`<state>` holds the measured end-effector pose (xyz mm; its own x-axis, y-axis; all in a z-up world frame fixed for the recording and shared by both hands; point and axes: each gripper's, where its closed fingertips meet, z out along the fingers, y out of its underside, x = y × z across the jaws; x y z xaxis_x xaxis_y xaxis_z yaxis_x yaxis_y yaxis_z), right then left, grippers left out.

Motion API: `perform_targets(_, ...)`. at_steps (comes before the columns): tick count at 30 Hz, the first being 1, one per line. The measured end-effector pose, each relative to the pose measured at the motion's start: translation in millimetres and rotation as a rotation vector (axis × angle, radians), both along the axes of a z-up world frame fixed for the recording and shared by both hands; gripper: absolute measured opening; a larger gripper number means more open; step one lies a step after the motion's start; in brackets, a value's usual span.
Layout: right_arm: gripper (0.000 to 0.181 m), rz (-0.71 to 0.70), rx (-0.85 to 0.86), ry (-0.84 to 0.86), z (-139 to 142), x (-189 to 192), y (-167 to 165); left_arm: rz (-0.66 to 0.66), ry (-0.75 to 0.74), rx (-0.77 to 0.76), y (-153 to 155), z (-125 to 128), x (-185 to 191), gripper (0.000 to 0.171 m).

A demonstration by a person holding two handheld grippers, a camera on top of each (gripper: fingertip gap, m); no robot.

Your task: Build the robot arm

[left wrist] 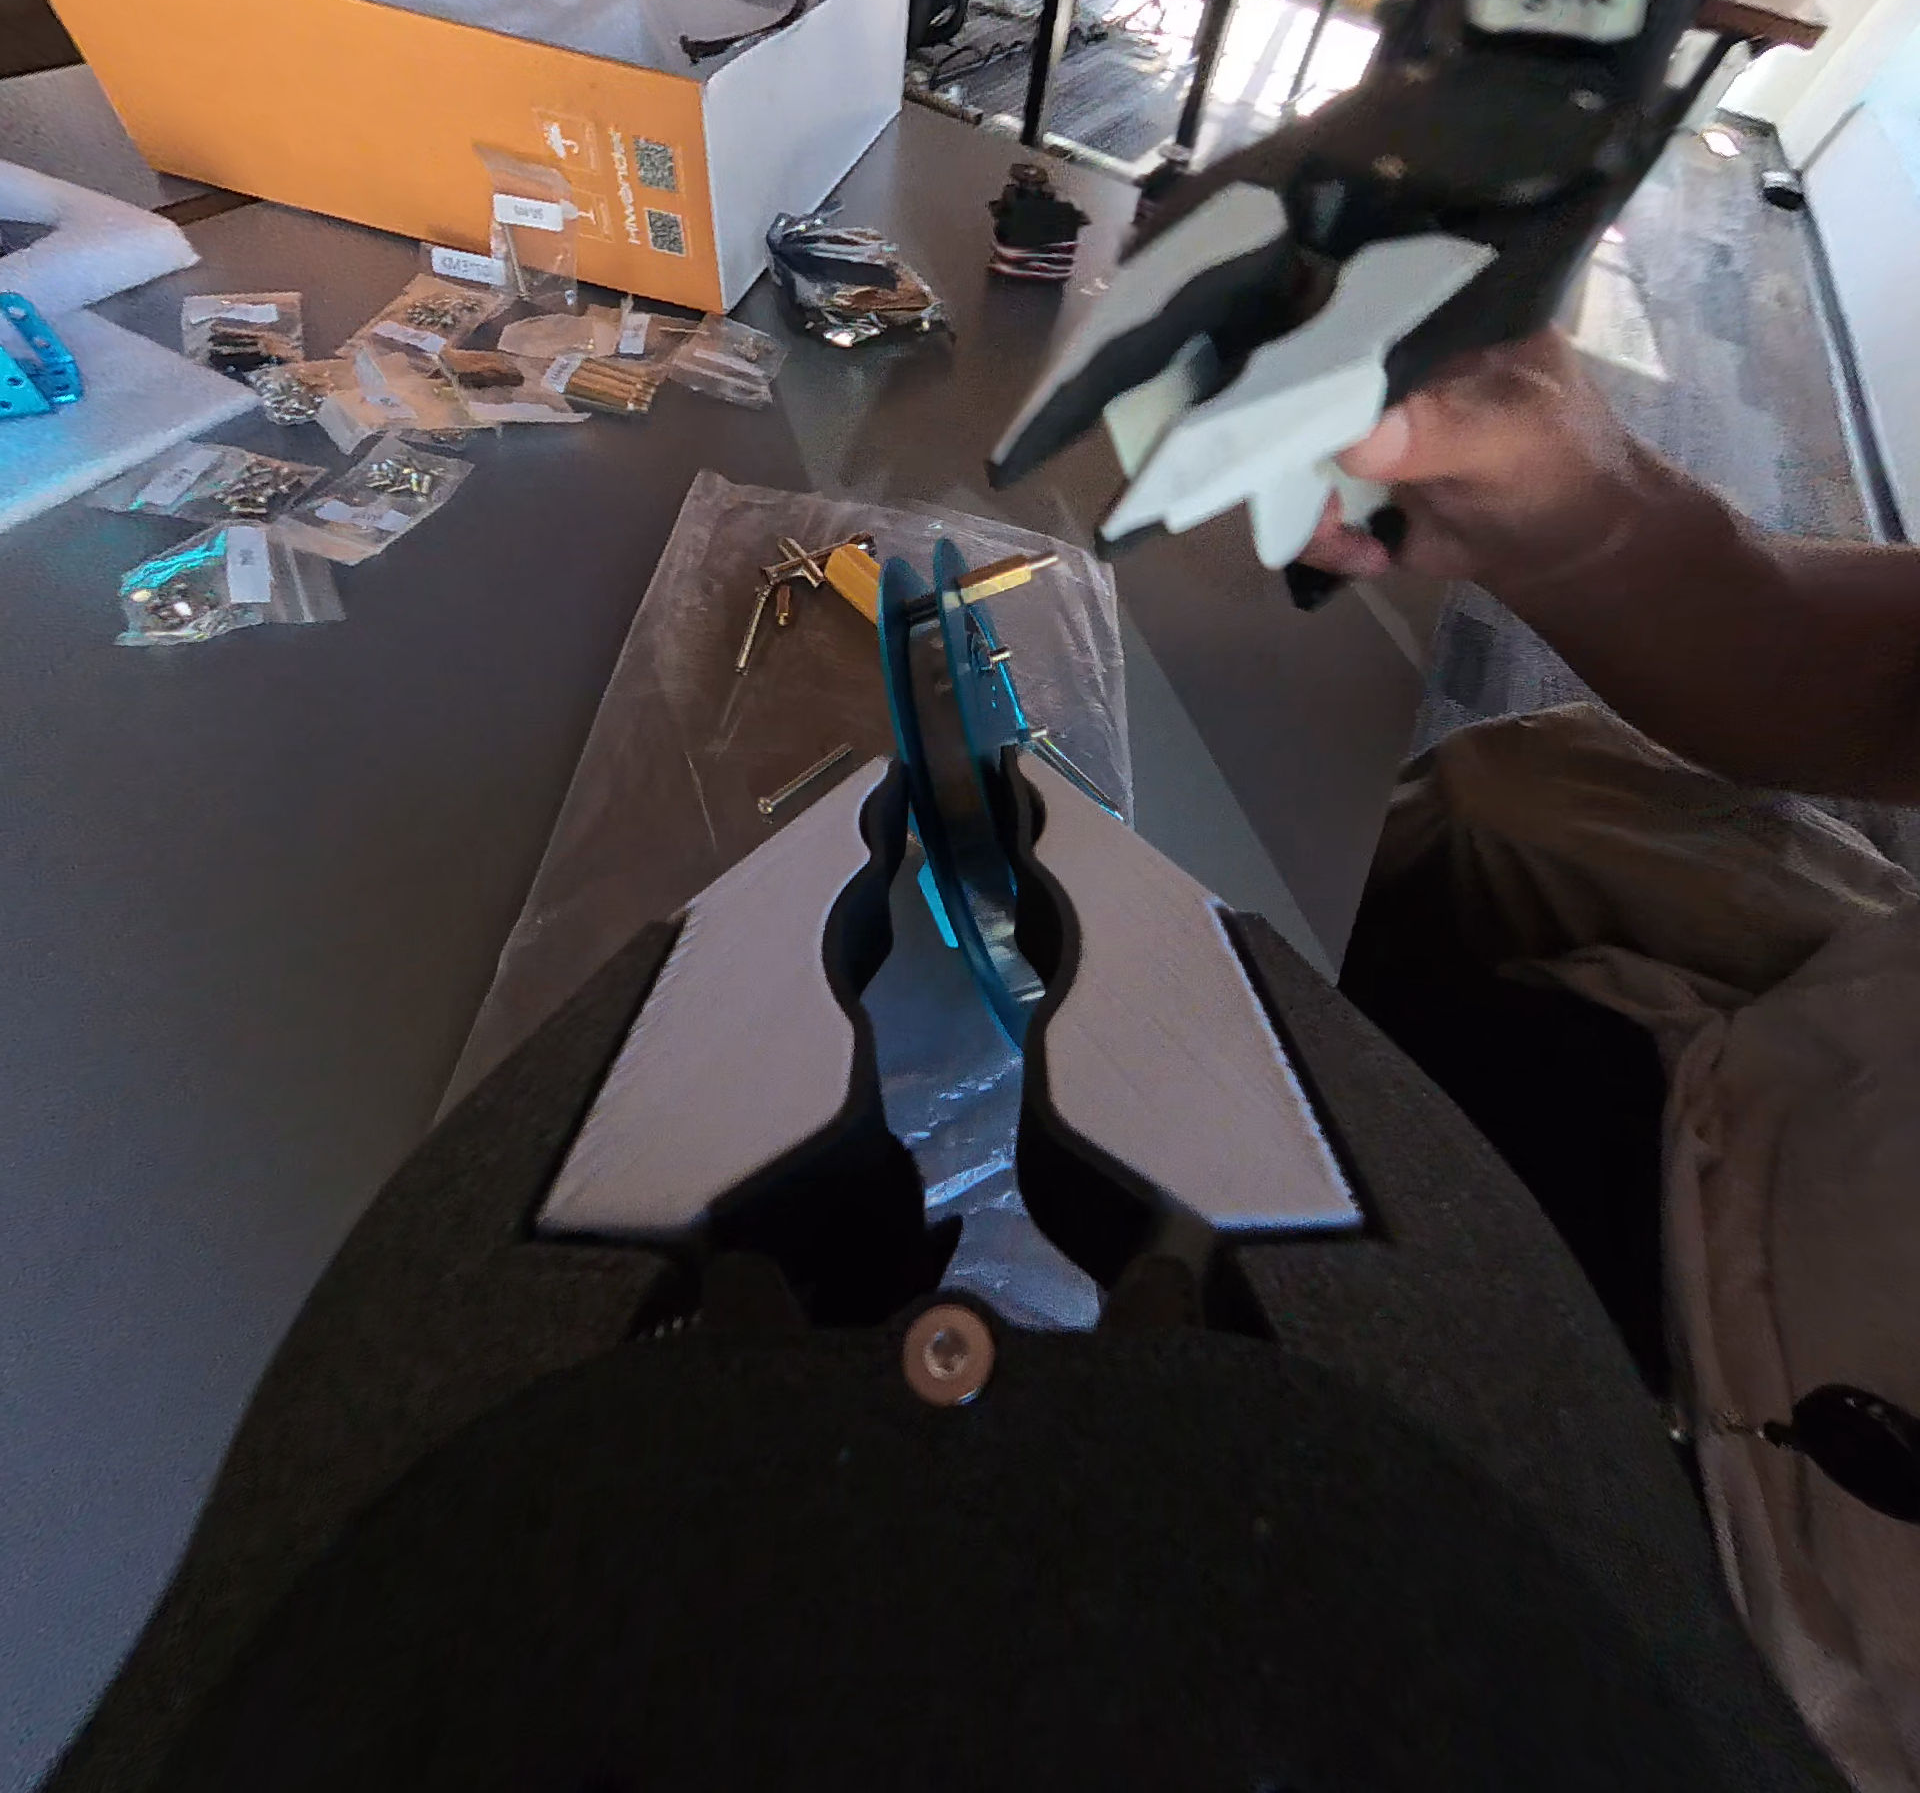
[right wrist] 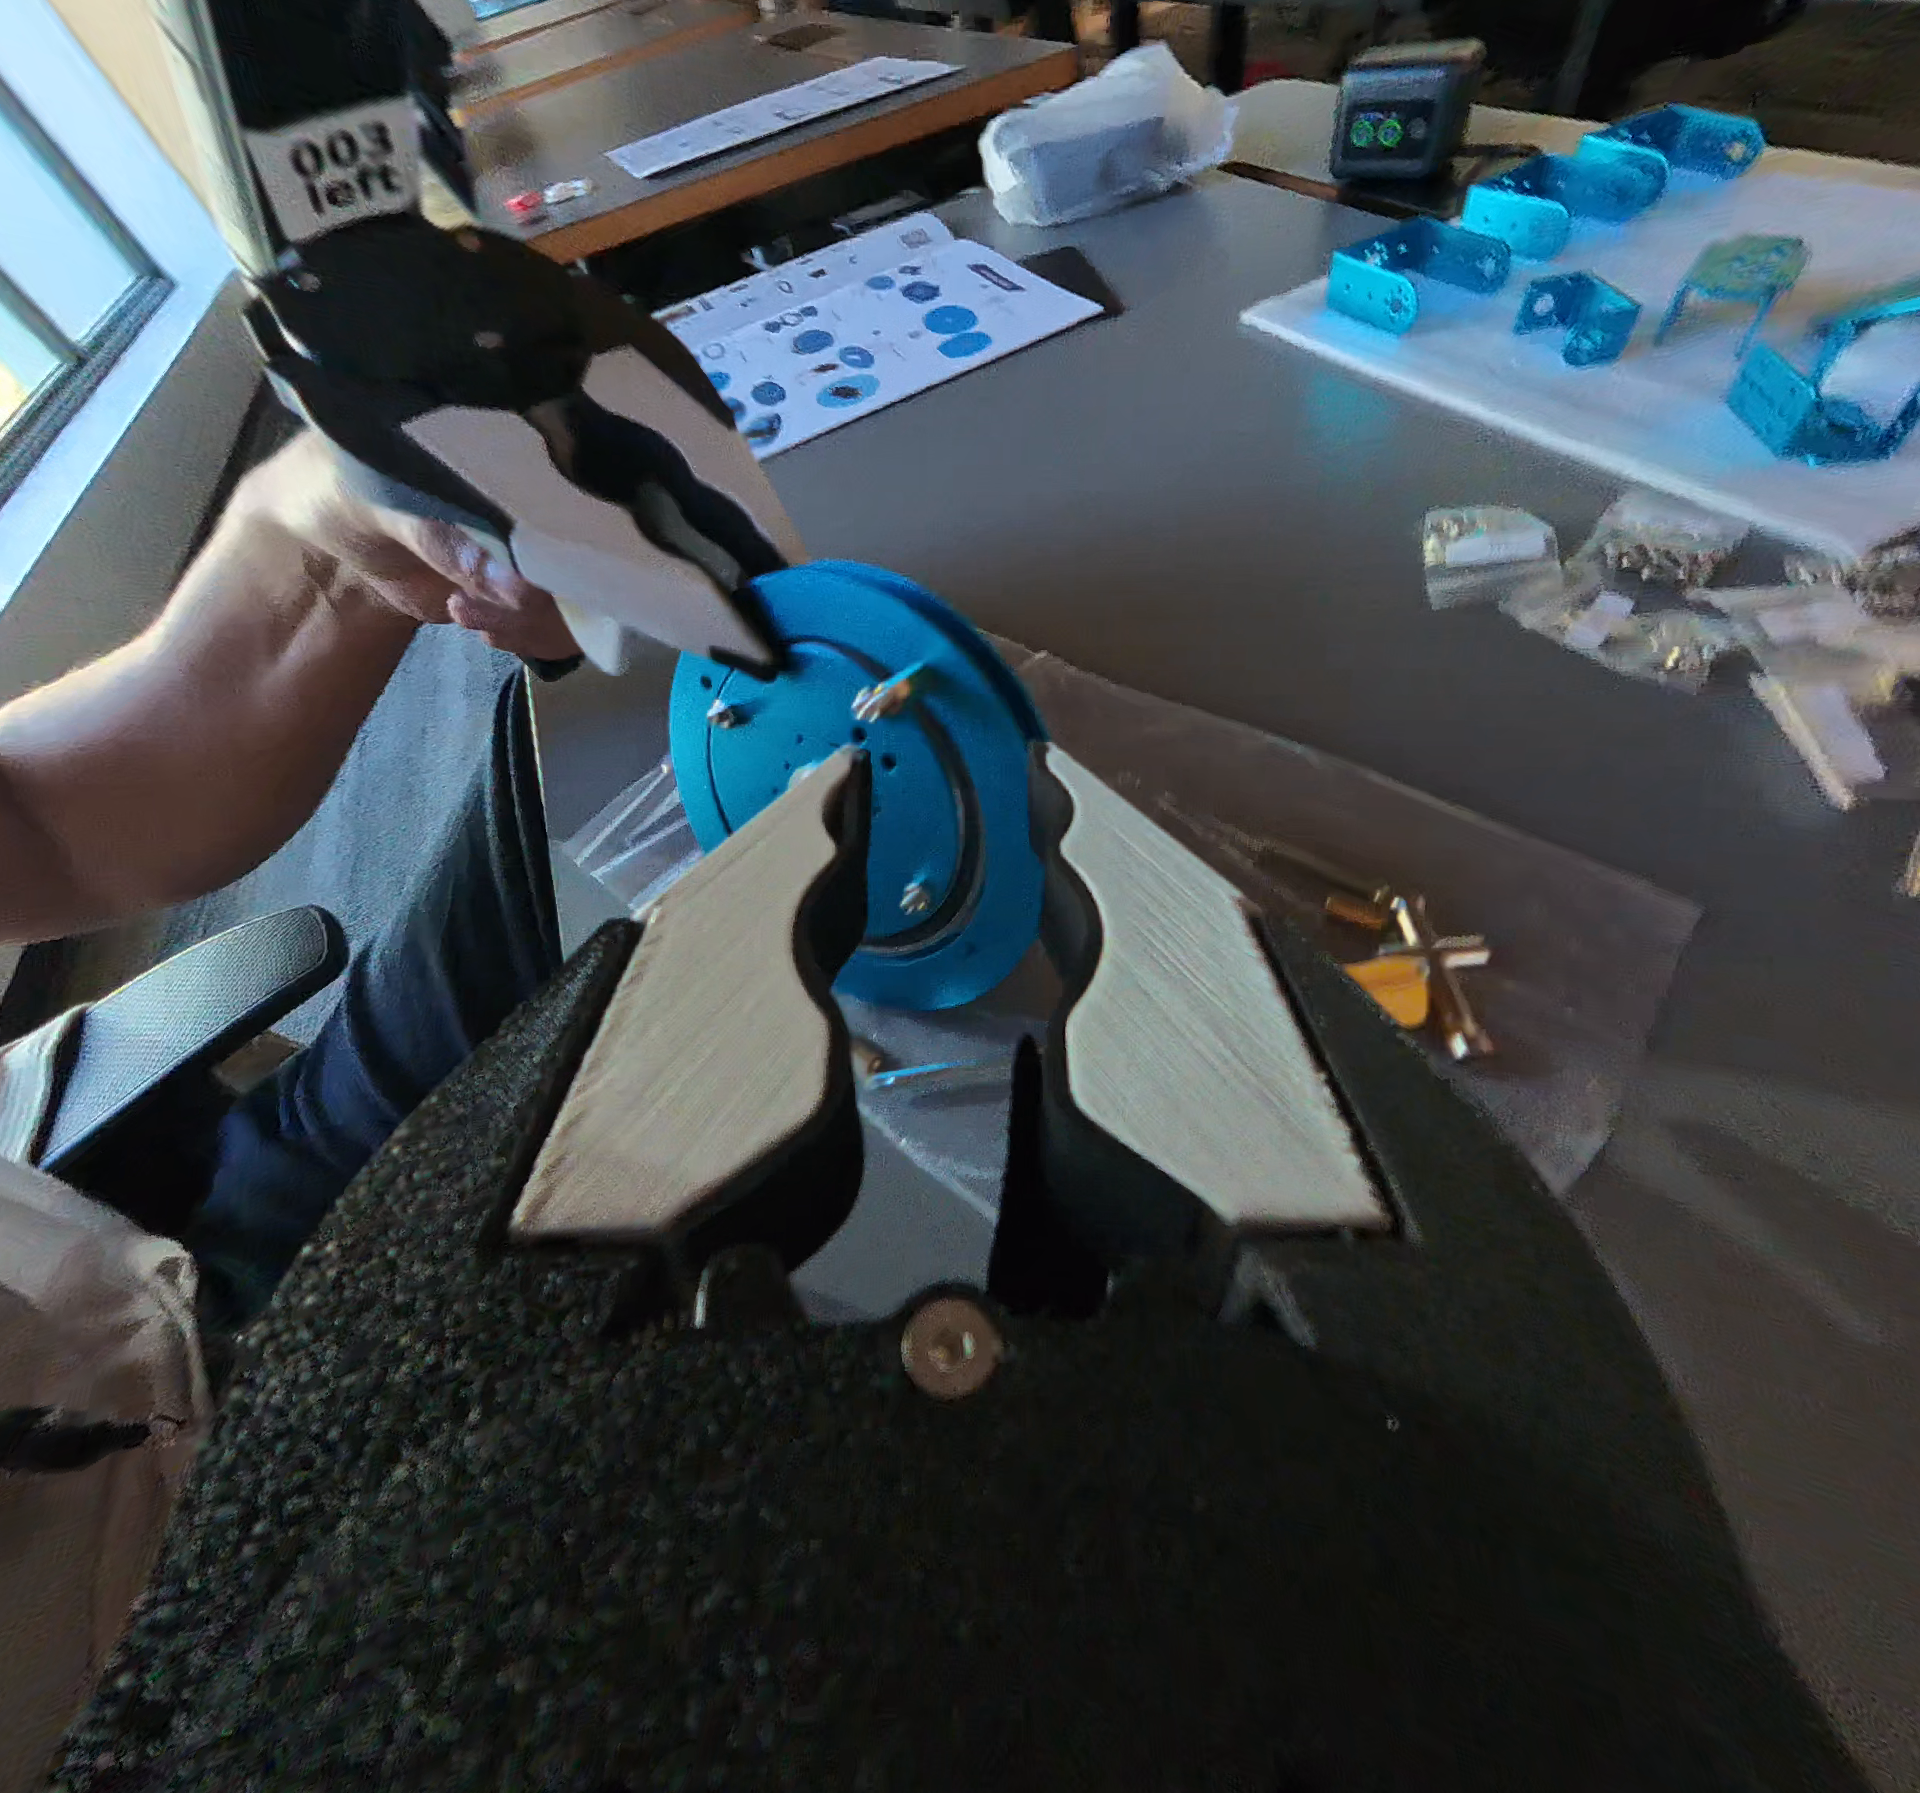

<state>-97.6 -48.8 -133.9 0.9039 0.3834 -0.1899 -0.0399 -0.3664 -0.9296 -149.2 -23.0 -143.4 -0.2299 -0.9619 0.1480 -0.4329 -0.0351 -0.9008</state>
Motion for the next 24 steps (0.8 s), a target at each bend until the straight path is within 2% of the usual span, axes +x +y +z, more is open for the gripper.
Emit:
perform_targets(4, 0.018, -0.116, 0.021, 0.017, -16, -9, -7, 0.079, 0.035, 0.029, -4, 2, 8, 0.016)
perform_targets(8, 0.015, -0.127, 0.069, 0.139, -4, -17, -3, 0.124, 0.056, 0.104, -15, 6, 14, 0.016)
perform_targets(12, 0.015, -0.12, 0.021, 0.169, -12, -21, 3, 0.156, 0.058, 0.147, -19, 7, 16, 0.017)
perform_targets(14, 0.003, -0.145, 0.023, 0.144, -13, -17, 5, 0.158, 0.06, 0.153, -20, 7, 14, 0.017)
perform_targets(17, 0.0, -0.125, -0.007, 0.194, -16, -18, 7, 0.167, 0.077, 0.172, -16, 4, 8, 0.017)
perform_targets(19, 0.0, -0.168, -0.026, 0.136, -24, -7, 10, 0.165, 0.09, 0.14, -11, 1, -1, 0.017)
perform_targets(21, 0.0, -0.111, -0.06, 0.195, -26, -13, 11, 0.172, 0.09, 0.068, -5, -3, -8, 0.016)
perform_targets(24, 0.0, -0.072, -0.075, 0.162, -25, -14, 12, 0.176, 0.088, -0.044, 10, -12, -16, 0.018)
